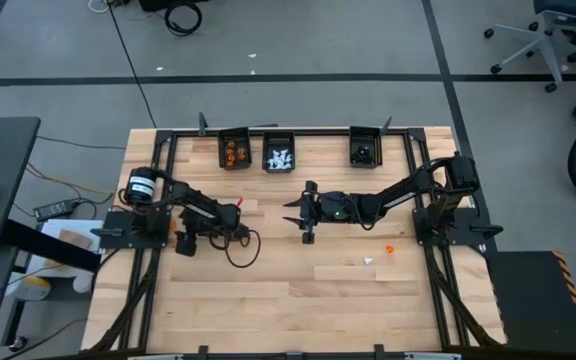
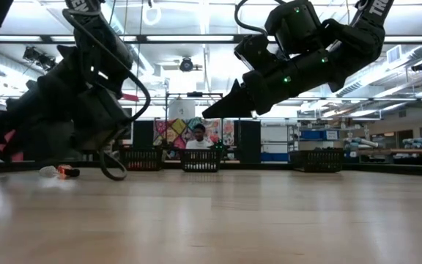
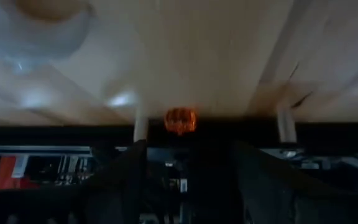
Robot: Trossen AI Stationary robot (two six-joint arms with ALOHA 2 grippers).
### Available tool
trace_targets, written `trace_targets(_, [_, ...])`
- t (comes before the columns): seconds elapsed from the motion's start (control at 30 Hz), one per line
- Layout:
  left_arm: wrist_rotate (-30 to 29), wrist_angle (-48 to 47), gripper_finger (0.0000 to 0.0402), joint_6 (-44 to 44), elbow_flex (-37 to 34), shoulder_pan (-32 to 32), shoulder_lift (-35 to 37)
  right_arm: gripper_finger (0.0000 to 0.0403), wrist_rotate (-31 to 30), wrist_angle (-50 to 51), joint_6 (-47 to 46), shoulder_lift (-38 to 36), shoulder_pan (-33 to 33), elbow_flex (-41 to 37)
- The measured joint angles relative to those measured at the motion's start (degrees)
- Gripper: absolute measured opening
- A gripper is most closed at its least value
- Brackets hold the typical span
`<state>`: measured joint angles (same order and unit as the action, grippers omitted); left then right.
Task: Sort Halloween decoration
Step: Put the orange pumpkin toy into the left black bin
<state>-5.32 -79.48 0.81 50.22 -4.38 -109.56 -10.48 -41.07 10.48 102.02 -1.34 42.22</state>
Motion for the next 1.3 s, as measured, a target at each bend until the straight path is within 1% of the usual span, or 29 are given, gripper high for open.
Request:
trace_targets(0.2, [-0.1,4.1,0.0215,1.0,-0.3,-0.7,0.0,0.0171,0.1,0.0,-0.2,0.0,-0.5,0.0])
trace_targets(0.4, [-0.1,4.7,0.0215,1.6,-4.5,-0.7,0.0,0.0171,0.1,0.0,-0.2,0.0,-0.5,0.0])
trace_targets(0.63, [-1.0,8.0,0.0215,2.3,-4.9,-1.0,0.0,0.0171,0.1,-0.4,-0.2,0.0,-0.5,0.0])
trace_targets(0.87, [-1.0,8.4,0.0215,2.9,-5.0,1.0,0.0,0.0171,0.2,-0.5,-0.3,0.0,-0.5,0.0])
trace_targets(1.0, [-1.7,5.0,0.0215,1.4,-3.5,2.4,0.0,0.0171,0.2,-0.6,-0.3,0.0,-0.5,0.0])
trace_targets(1.17, [-2.0,-4.0,0.0214,-3.6,0.6,2.9,1.1,0.0171,0.2,-0.9,-0.4,0.0,-0.2,0.0])
trace_targets(1.3, [-2.1,-5.5,0.0201,-0.2,1.0,2.0,4.1,0.0171,0.1,-0.9,-0.5,0.0,0.0,0.0])
